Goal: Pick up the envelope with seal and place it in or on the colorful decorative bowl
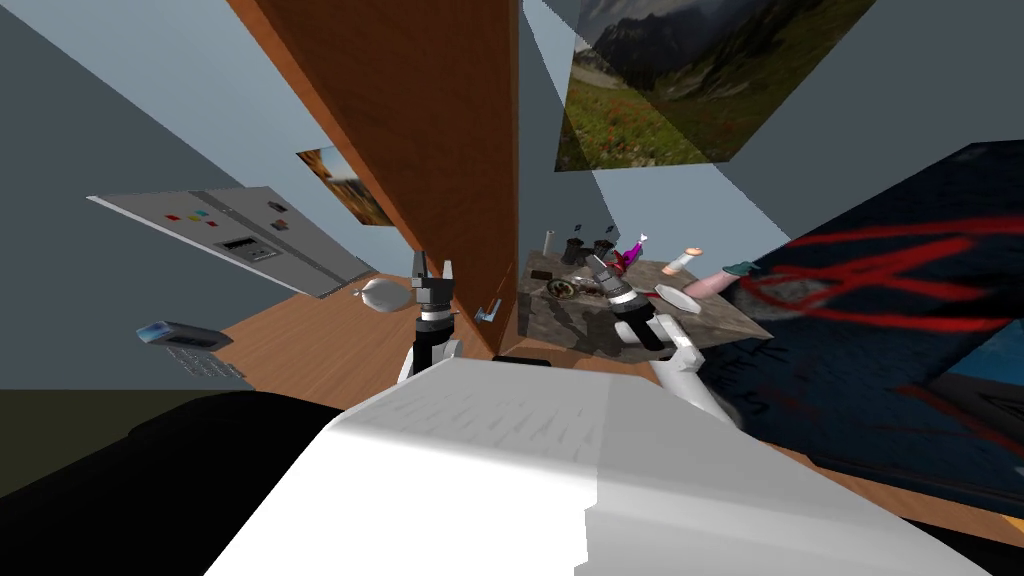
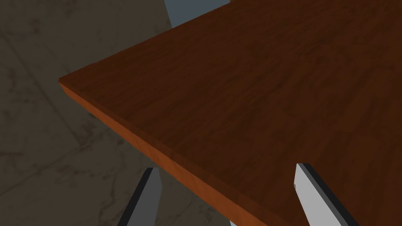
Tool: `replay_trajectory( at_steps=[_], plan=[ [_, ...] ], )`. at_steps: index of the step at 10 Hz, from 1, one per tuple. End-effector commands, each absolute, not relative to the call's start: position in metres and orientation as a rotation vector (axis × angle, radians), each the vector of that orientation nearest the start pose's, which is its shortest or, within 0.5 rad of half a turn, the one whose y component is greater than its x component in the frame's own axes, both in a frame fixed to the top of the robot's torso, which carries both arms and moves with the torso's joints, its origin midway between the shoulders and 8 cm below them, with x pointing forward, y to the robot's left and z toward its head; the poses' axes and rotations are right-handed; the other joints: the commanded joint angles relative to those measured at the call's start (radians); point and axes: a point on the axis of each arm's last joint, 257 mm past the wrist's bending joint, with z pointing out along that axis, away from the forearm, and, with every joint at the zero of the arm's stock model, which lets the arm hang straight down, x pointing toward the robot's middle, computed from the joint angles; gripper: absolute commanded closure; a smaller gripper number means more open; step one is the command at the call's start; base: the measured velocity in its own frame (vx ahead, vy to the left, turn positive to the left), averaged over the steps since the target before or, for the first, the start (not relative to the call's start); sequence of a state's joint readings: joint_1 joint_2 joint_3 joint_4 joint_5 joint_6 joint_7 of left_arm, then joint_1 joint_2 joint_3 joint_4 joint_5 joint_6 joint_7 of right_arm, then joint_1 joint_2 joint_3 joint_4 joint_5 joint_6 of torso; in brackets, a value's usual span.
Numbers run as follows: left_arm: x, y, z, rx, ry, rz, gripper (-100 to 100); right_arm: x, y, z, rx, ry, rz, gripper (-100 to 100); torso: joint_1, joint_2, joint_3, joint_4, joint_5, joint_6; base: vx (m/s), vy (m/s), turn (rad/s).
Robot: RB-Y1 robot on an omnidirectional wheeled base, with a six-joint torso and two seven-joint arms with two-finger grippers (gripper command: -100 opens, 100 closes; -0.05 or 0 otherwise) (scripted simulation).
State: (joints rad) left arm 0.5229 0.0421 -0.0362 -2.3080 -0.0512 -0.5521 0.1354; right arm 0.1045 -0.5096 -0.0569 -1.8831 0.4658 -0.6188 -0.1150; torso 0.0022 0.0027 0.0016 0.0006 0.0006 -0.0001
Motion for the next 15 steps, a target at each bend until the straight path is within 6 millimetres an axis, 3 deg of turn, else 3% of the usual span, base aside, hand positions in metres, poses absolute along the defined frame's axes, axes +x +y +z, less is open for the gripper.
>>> replay_trajectory(
  at_steps=[1,5,8,10,15],
  plan=[
    [0.331,0.256,0.038,-0.604,0.608,-1.443,0,0.442,-0.215,-0.022,-0.151,1.158,0.982,-100,0.0,0.0,0.0,0.0,0.0,0.0,-0.034,0.046,0.076],
    [0.331,0.256,0.038,-0.604,0.608,-1.444,0,0.457,-0.222,-0.044,-0.327,1.251,0.851,-100,0.0,-0.001,0.0,0.0,0.0,0.0,-0.025,0.049,0.113],
    [0.331,0.256,0.038,-0.604,0.608,-1.444,0,0.47,-0.239,-0.064,-0.478,1.331,0.736,-100,0.0,-0.001,-0.001,0.0,0.0,0.001,-0.016,0.056,0.131],
    [0.331,0.256,0.038,-0.604,0.608,-1.444,0,0.471,-0.24,-0.072,-0.502,1.352,0.704,-100,0.0,-0.001,-0.001,0.0,0.0,0.001,-0.004,0.026,0.04],
    [0.331,0.256,0.038,-0.604,0.608,-1.443,0,0.484,-0.282,-0.109,-0.732,1.491,0.51,-100,0.0,-0.002,-0.001,0.0,0.0,0.001,0.002,0.04,0.124]
  ],
)
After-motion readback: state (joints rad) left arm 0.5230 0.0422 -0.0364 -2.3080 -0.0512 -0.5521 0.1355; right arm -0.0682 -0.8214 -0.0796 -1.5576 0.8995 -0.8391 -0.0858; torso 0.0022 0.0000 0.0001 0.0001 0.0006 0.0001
